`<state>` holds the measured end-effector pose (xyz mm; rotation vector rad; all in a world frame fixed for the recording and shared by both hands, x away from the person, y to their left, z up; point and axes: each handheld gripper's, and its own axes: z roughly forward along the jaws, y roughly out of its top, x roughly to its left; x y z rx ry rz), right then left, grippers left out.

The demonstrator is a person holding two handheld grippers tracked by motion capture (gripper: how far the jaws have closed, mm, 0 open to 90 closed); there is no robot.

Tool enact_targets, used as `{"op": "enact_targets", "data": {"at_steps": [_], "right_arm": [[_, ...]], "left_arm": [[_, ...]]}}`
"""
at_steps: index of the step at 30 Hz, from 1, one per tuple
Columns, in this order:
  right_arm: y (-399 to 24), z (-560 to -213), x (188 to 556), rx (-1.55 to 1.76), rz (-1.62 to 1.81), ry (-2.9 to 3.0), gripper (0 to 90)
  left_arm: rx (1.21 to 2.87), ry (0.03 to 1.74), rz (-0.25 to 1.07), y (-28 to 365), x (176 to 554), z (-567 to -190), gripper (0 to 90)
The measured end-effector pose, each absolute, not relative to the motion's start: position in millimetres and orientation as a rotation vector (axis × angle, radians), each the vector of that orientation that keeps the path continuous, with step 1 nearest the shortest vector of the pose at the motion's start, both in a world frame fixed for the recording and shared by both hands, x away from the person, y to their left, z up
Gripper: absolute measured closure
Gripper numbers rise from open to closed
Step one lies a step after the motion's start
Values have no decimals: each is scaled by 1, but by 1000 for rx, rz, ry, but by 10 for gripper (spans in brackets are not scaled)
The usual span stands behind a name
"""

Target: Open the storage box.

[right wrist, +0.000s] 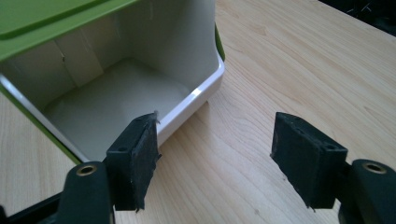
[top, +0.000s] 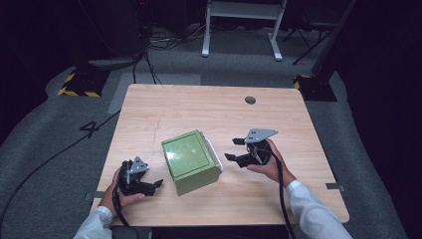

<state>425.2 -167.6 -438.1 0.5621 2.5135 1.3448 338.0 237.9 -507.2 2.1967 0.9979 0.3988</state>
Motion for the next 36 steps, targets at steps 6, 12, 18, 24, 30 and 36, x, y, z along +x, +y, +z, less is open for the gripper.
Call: {"op": "enact_targets", "data": {"at_steps": [6,12,18,24,30,36], "right_arm": [[-155,-440,429,564,1339,2523,328],[-148,-443,430,561,1354,2538,328],[-139,-447,431,554,1337,2556,333],[-136,-453,434,589,1320,2568,312],[-136,-458,435,594,1338,2591,312],[-136,-464,432,564,1313,2627,399]], "left_arm": [[2197,996,398,238,338,-507,151],[2198,997,396,238,338,-507,151],[2197,998,400,238,338,-507,151],[2201,993,403,239,338,-507,151],[2202,993,404,239,338,-507,151],[2201,992,403,239,338,-507,151]]}}
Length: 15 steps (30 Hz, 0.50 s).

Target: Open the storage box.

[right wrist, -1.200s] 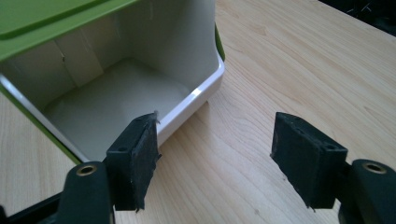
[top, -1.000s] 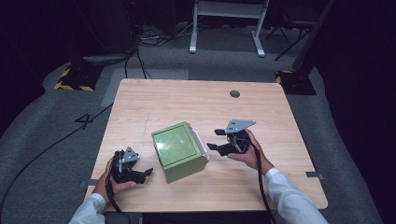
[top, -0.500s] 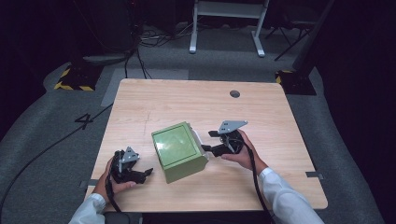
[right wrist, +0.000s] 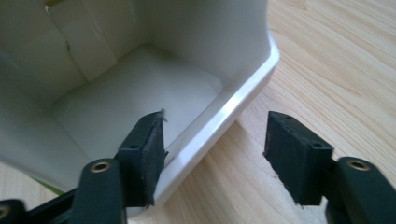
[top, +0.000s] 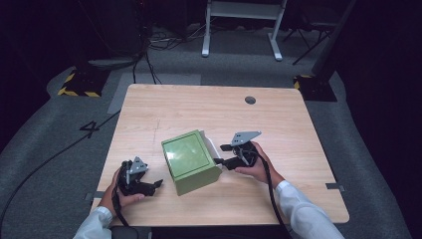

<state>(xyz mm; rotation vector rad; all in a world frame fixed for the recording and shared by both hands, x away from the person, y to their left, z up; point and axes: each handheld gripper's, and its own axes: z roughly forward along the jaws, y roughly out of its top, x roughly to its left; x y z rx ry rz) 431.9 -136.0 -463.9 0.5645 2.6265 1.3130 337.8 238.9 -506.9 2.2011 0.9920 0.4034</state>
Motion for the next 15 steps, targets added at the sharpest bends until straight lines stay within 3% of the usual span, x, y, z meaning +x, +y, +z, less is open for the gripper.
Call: {"op": "enact_targets", "data": {"at_steps": [15], "right_arm": [[-157,-470,434,594,1275,2620,550]], "left_arm": [[2199,992,405,239,338,-507,151]]}}
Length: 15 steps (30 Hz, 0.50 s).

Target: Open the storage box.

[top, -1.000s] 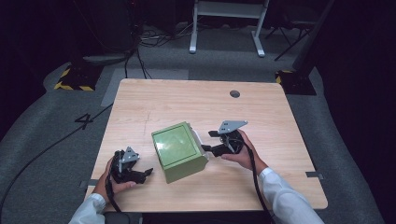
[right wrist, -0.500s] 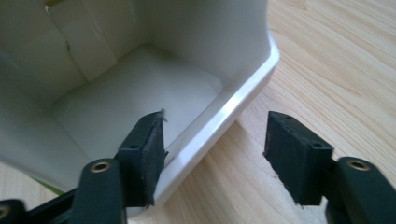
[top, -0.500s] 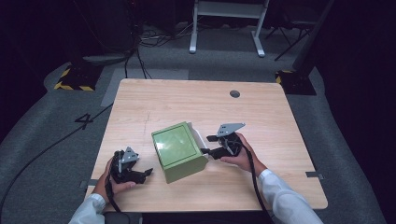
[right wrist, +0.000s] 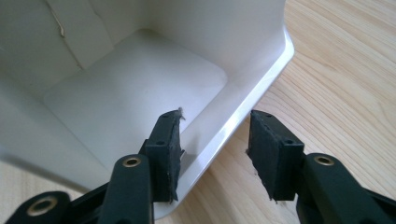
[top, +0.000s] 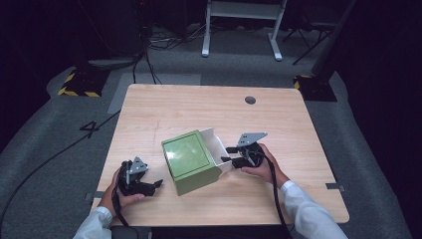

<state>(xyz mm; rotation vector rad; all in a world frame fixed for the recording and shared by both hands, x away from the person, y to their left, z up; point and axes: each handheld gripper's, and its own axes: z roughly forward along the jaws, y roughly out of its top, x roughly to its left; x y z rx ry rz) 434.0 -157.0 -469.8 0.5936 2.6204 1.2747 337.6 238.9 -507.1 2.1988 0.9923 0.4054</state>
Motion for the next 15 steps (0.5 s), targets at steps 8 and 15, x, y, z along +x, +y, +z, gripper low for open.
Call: {"op": "enact_targets", "data": {"at_steps": [8,15], "right_arm": [[-168,-473,436,624,1258,2617,556],[-176,-474,439,662,1266,2610,558]], "left_arm": [[2195,998,403,239,337,-507,151],[2195,1001,402,239,337,-507,151]]}}
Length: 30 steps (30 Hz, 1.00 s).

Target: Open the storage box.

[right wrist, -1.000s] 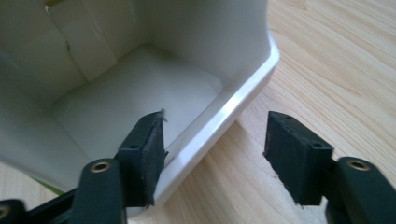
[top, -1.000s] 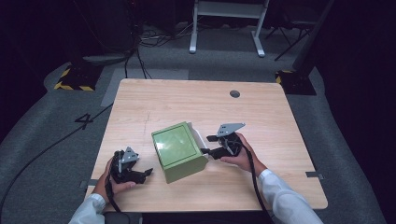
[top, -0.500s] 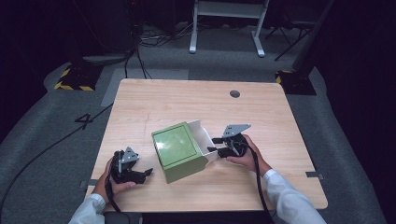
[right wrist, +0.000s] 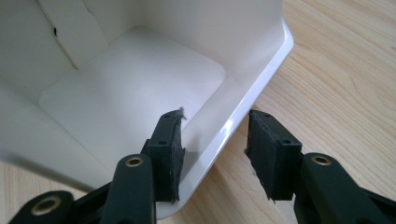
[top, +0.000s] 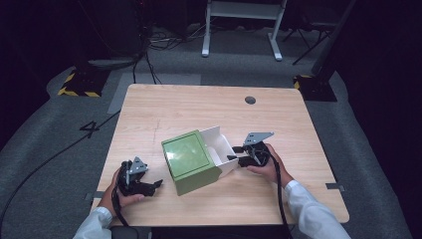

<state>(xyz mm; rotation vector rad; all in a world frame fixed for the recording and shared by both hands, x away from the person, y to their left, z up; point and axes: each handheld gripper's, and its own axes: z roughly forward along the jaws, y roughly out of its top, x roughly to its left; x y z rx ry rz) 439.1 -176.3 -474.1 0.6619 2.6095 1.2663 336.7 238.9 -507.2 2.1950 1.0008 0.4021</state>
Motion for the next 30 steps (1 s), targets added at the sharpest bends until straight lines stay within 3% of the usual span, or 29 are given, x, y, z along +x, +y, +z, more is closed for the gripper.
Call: {"op": "enact_targets", "data": {"at_steps": [30], "right_arm": [[-193,-473,447,696,1258,2595,558]], "left_arm": [[2195,1000,402,239,337,-507,151]]}}
